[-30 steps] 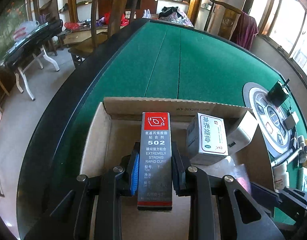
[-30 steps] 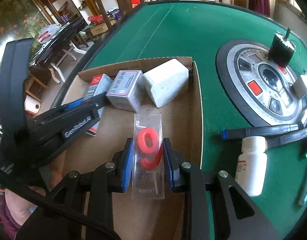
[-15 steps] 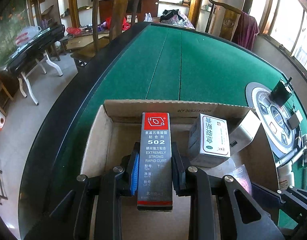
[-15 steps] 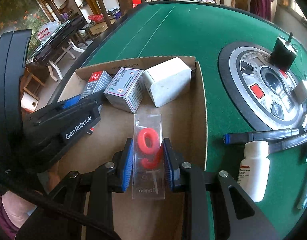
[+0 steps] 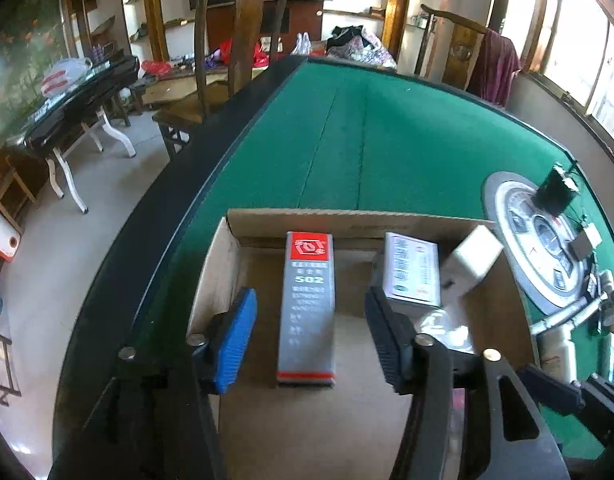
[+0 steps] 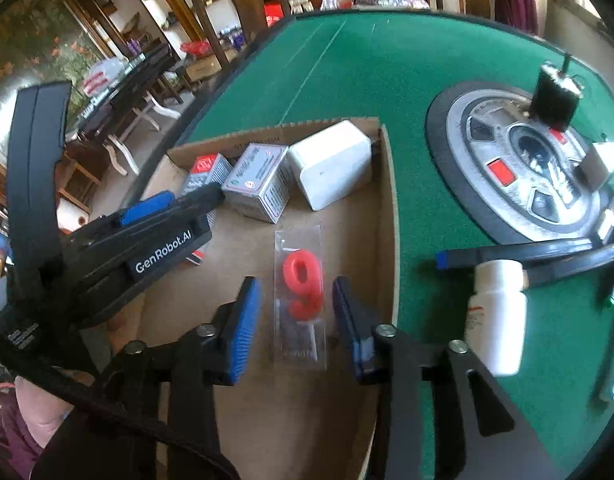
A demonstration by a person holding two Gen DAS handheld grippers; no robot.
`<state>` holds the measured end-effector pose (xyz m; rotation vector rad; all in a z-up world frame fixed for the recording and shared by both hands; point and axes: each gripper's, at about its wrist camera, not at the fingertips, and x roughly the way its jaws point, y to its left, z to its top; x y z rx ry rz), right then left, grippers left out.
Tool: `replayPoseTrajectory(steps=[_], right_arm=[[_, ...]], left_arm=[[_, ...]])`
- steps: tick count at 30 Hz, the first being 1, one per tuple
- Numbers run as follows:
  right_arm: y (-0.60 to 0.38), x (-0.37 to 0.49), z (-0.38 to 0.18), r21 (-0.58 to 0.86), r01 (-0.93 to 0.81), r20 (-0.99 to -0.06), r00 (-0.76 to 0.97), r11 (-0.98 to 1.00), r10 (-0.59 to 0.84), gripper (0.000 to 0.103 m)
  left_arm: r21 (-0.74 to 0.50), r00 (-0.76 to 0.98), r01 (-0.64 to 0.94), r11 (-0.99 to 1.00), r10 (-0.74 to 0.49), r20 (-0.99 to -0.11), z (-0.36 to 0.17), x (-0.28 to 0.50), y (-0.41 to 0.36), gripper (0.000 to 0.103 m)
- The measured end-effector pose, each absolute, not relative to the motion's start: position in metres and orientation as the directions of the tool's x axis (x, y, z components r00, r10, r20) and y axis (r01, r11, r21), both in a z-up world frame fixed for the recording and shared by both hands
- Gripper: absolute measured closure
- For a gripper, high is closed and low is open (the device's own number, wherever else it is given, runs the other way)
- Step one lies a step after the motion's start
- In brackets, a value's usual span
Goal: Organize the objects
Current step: 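Place the glue box and candle pack into the cardboard tray and release, then grasp the white pill bottle with the left gripper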
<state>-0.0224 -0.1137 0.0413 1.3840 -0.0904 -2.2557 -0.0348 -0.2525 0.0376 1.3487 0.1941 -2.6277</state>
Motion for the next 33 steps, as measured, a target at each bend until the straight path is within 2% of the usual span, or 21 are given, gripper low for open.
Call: replayPoseTrajectory(steps=[4, 6, 11, 15, 21, 25, 33], right_arm=[[-0.094, -0.006, 0.058, 0.310, 0.380, -0.788, -0.411, -0.872, -0.459, 0.057], [-0.081, 0.004, 0.065, 0.297, 0.381, -0.773, -0.442, -0.876, -0.454, 0.051], [-0.034, 0.022, 0.075, 0.285, 0.357, -0.733, -0.517, -0.889, -0.442, 0.049], [0.027, 0.024, 0.079, 0.260, 0.265, -0.718, -0.590, -0.928, -0.370, 0.041], [0.112, 0.012, 0.065, 0.309, 0.097, -0.710, -0.638, -0.946, -0.297, 0.041], [0.147, 0.009, 0.056, 0.369, 0.033, -0.706, -0.640, -0.929, -0.303, 0.042], [0.161, 0.003, 0.039, 0.415, 0.028, -0.698, -0.632, -0.910, -0.338, 0.042]], left_arm=[[0.019, -0.603, 0.181, -0.983, -0.126, -0.787, 0.056, -0.023, -0.230, 0.049], [0.032, -0.620, 0.161, -0.986, -0.126, -0.774, 0.065, -0.016, -0.217, 0.049], [-0.041, -0.647, 0.094, -0.995, -0.030, -0.762, 0.083, -0.001, -0.190, 0.047], [-0.093, -0.653, 0.044, -0.995, 0.042, -0.756, 0.092, 0.001, -0.167, 0.043], [-0.044, -0.607, -0.052, -0.998, 0.066, -0.792, 0.079, -0.011, -0.098, 0.043], [0.010, -0.574, -0.049, -0.999, 0.020, -0.818, 0.060, -0.021, -0.064, 0.043], [0.128, -0.516, -0.031, -0.991, -0.093, -0.852, 0.025, -0.032, -0.033, 0.043]])
